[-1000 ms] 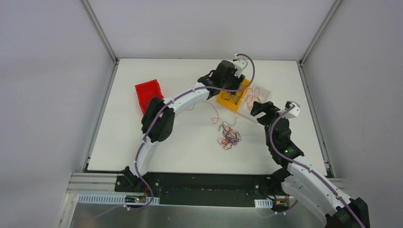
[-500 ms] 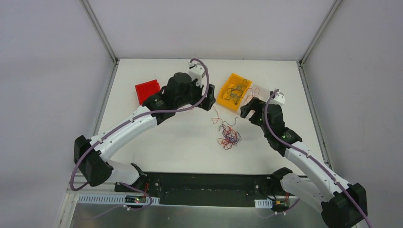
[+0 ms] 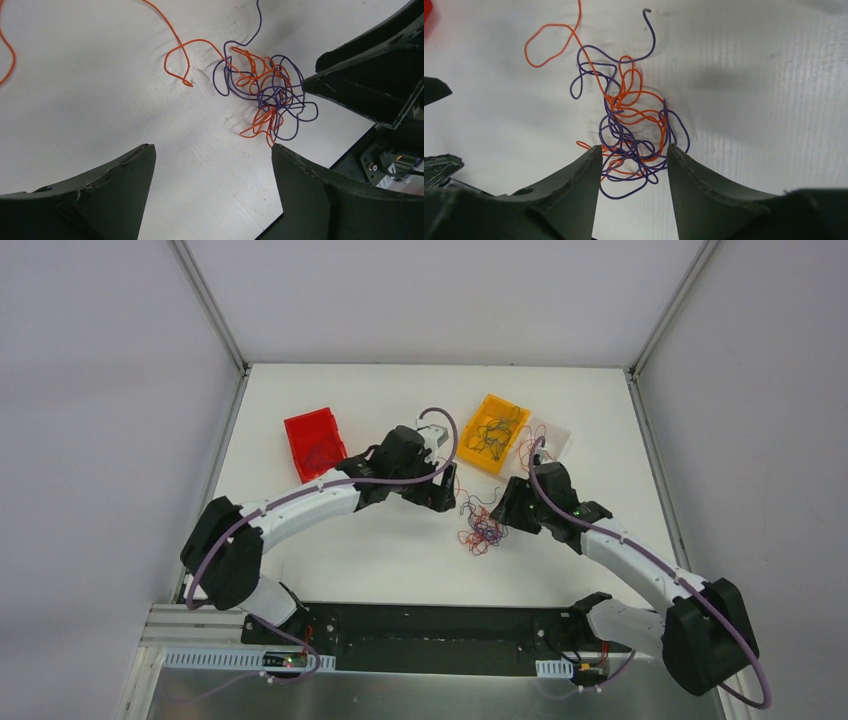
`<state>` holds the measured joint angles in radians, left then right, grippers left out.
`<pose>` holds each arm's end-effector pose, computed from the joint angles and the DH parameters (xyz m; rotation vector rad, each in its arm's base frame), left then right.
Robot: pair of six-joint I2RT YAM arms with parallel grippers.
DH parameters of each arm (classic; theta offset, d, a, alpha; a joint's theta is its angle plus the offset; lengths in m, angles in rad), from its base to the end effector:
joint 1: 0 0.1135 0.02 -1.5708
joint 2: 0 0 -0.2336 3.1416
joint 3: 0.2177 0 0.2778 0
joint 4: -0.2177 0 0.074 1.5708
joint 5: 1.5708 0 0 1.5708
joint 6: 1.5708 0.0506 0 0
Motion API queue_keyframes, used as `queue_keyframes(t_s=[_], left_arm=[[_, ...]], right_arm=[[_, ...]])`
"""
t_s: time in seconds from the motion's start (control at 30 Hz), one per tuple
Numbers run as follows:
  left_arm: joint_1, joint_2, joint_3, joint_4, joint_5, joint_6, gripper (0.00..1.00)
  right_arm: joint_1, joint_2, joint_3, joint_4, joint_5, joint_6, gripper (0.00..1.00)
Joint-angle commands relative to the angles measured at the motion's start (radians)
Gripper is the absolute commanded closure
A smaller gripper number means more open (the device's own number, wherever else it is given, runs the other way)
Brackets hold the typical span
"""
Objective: Untangle the cables
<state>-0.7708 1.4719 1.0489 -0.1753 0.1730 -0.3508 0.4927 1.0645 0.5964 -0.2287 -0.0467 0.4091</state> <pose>0.2602 -0.2649 0.2196 0.5769 2.2057 -0.8075 0.2380 0.1304 0.1690 -0.1223 2.3191 0.5215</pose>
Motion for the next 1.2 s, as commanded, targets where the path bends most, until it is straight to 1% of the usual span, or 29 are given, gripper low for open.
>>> queue_keyframes(t_s=[0.0, 0.03, 0.07, 0.1, 0.17, 0.43, 0.5, 0.53, 0.57, 0.6, 0.63, 0.67, 0.7, 0.77, 0.83, 0.93, 1.0, 1.07, 1.17], left_arm=[[0.006, 0.099, 0.031, 0.068, 0.049, -0.032, 0.15], [0.009, 0.122, 0.041, 0.069, 0.030, -0.041, 0.16], [0.012, 0.145, 0.055, 0.071, 0.018, -0.048, 0.17], [0.017, 0.167, 0.069, 0.071, 0.008, -0.053, 0.19], [0.025, 0.211, 0.094, 0.071, -0.002, -0.064, 0.23], [0.036, 0.375, 0.194, 0.073, -0.021, -0.086, 0.29], [0.036, 0.410, 0.214, 0.074, -0.020, -0.093, 0.34], [0.036, 0.426, 0.224, 0.075, -0.014, -0.095, 0.38], [0.035, 0.441, 0.233, 0.078, -0.007, -0.096, 0.46], [0.036, 0.452, 0.241, 0.082, -0.002, -0.097, 0.62], [0.036, 0.457, 0.244, 0.086, 0.005, -0.095, 0.81], [0.035, 0.454, 0.243, 0.088, 0.004, -0.090, 0.98], [0.035, 0.445, 0.235, 0.087, -0.008, -0.084, 1.00], [0.034, 0.399, 0.190, 0.085, -0.037, -0.075, 1.00], [0.033, 0.330, 0.138, 0.084, -0.047, -0.061, 1.00], [0.034, 0.227, 0.060, 0.083, -0.028, -0.049, 1.00], [0.034, 0.171, 0.041, 0.070, -0.023, -0.045, 1.00], [0.034, 0.125, 0.046, 0.039, -0.030, -0.038, 1.00], [0.037, 0.060, 0.095, -0.074, -0.061, -0.019, 1.00]], right_arm=[[0.013, 0.076, 0.048, -0.003, -0.099, 0.013, 0.47], [0.020, 0.091, 0.050, 0.000, -0.097, 0.014, 0.45], [0.026, 0.103, 0.053, 0.003, -0.092, 0.016, 0.40], [0.031, 0.115, 0.055, 0.003, -0.083, 0.018, 0.39], [0.036, 0.118, 0.060, 0.005, -0.054, 0.022, 0.38], [0.037, 0.043, 0.051, 0.012, 0.038, 0.027, 0.36], [0.037, 0.039, 0.049, 0.011, 0.041, 0.026, 0.36], [0.038, 0.038, 0.049, 0.011, 0.041, 0.025, 0.36], [0.037, 0.037, 0.046, 0.012, 0.041, 0.026, 0.35], [0.037, 0.037, 0.043, 0.017, 0.041, 0.026, 0.34], [0.038, 0.038, 0.040, 0.022, 0.041, 0.026, 0.33], [0.037, 0.042, 0.037, 0.029, 0.041, 0.028, 0.30], [0.037, 0.051, 0.039, 0.035, 0.041, 0.027, 0.27], [0.037, 0.078, 0.046, 0.048, 0.015, 0.019, 0.20], [0.037, 0.129, 0.067, 0.058, -0.023, 0.013, 0.15], [0.059, 0.223, 0.101, 0.061, -0.042, 0.003, 0.13], [0.104, 0.274, 0.133, 0.039, 0.013, -0.016, 0.12], [0.157, 0.337, 0.180, -0.021, 0.131, -0.021, 0.12], [0.191, 0.396, 0.195, -0.074, 0.248, 0.007, 0.14]])
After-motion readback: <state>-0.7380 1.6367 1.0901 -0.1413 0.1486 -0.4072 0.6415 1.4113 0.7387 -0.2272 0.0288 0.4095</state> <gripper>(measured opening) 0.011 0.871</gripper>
